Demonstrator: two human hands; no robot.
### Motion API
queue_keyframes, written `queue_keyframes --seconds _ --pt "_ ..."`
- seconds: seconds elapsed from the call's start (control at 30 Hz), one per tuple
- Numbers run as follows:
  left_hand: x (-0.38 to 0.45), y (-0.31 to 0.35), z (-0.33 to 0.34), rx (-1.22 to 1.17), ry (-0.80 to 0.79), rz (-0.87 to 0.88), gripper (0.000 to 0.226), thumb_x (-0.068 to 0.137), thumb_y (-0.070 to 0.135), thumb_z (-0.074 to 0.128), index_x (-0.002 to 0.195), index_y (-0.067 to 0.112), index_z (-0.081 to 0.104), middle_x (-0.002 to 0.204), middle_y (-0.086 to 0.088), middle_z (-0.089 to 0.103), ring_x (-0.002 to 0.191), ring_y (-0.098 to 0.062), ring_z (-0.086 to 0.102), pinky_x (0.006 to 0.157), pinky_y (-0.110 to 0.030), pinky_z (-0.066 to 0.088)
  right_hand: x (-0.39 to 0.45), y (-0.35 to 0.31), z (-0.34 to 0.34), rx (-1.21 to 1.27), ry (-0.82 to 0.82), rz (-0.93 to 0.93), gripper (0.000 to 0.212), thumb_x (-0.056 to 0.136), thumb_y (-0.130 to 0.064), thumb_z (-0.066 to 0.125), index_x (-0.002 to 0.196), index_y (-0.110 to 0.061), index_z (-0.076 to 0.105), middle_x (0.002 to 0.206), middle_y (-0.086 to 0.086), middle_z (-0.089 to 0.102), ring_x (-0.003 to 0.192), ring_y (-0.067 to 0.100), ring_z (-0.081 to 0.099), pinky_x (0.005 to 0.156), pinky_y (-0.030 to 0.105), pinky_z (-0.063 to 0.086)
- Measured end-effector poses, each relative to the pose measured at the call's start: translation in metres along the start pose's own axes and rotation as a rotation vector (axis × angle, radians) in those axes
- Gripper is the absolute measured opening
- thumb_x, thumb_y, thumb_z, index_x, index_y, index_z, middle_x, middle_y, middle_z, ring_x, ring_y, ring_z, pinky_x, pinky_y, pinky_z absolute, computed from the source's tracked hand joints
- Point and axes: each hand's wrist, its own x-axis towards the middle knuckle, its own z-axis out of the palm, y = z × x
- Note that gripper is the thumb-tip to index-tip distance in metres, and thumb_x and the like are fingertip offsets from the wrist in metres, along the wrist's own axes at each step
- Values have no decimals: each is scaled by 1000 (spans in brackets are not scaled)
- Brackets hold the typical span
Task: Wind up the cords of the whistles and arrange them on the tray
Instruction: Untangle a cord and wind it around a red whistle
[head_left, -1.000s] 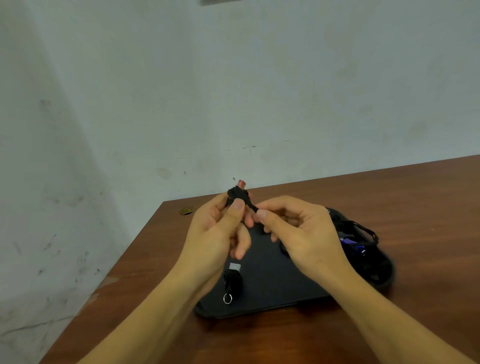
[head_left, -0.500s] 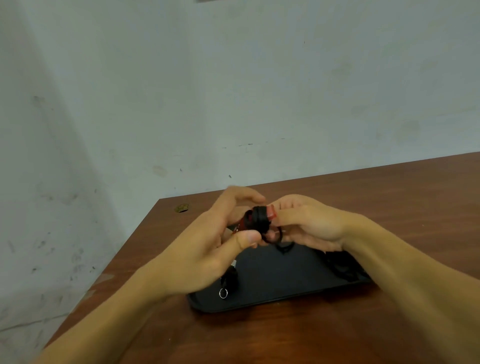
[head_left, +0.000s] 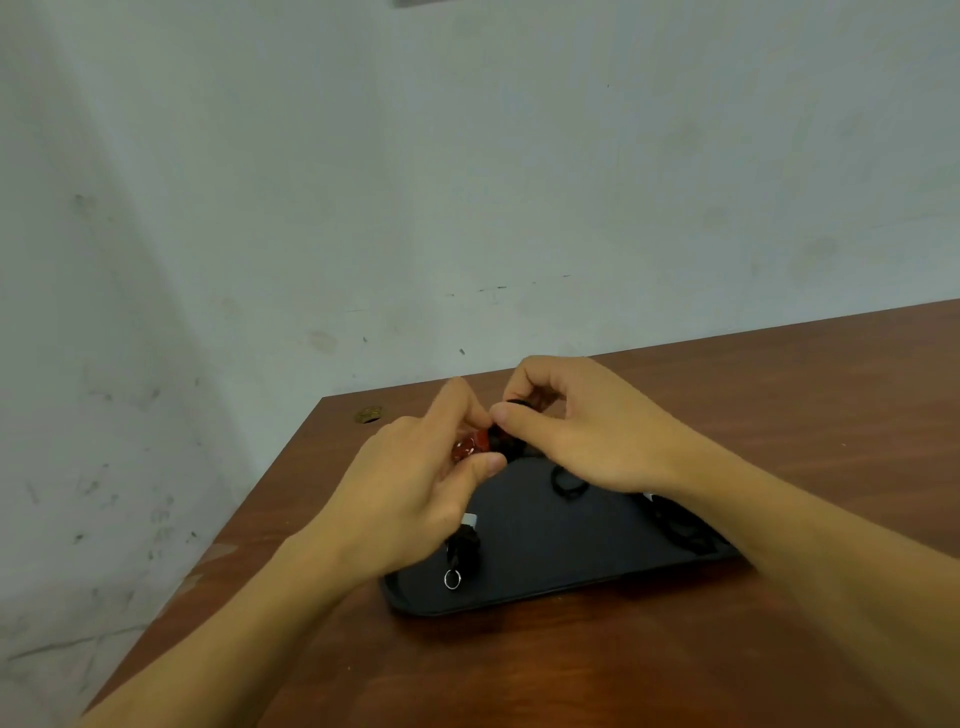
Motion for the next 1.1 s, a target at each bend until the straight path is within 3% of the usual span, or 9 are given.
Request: queue_keyframes --seconds 0.13,0.2,0.27,0.4,0.53,0.67,0.77,0.93,1.1 --pt "2 4 3 -100 77 -13 29 96 23 61 114 35 40 83 -10 71 46 -23 48 53 -54 44 -7 -3 -1 -39 138 -163 9 96 -31 62 89 -25 63 72 -30 59 62 -2 56 59 9 39" --pt "2 6 2 -89 110 16 37 96 24 57 127 37 41 86 -11 72 46 -21 48 51 -51 44 -9 -4 -3 -97 186 -257 4 95 -25 64 91 -24 63 75 -23 58 69 1 57 62 9 40" --pt "2 8 2 -34 165 57 38 94 27 54 131 35 48 83 3 70 52 -14 51 51 -41 45 -9 -6 -4 -131 244 -330 3 94 -22 65 93 -24 63 81 -16 58 73 3 56 65 10 40" --pt "3 12 2 1 275 33 36 93 26 53 129 32 56 82 13 65 59 -7 53 55 -26 41 -10 -10 -1 11 281 -328 8 94 -17 67 98 -24 67 96 -13 62 75 2 60 61 14 44" --pt "1 11 4 -76 321 0 27 95 29 52 121 36 54 72 0 66 52 -17 55 50 -43 46 -9 -11 -8 180 232 -233 16 93 -15 68 98 -30 74 121 -23 55 72 7 66 68 15 50" --pt "2 14 1 -266 363 -45 25 96 28 55 120 33 58 84 3 71 61 -14 66 53 -44 49 -3 -13 -11 175 208 -295 24 93 -6 67 108 -22 75 107 -14 71 106 3 66 91 19 52" --pt "4 20 -3 -442 390 -61 23 95 23 54 117 25 61 89 3 71 50 0 58 50 -21 41 1 -16 -8 306 256 -322 23 91 -3 68 106 -20 76 105 -9 74 106 8 68 94 24 54" --pt "6 25 -8 -548 416 -75 19 100 12 55 113 24 61 87 0 70 46 2 57 46 -15 41 7 -18 -1 334 379 -314 21 90 -11 73 100 -28 79 102 -12 70 105 12 68 89 39 58" --pt "5 28 -12 -528 408 -96 18 99 8 56 112 20 62 86 0 70 46 1 57 43 -16 39 6 -21 -3 303 369 -308 20 88 -11 74 94 -31 77 100 -13 67 103 6 67 83 20 55"
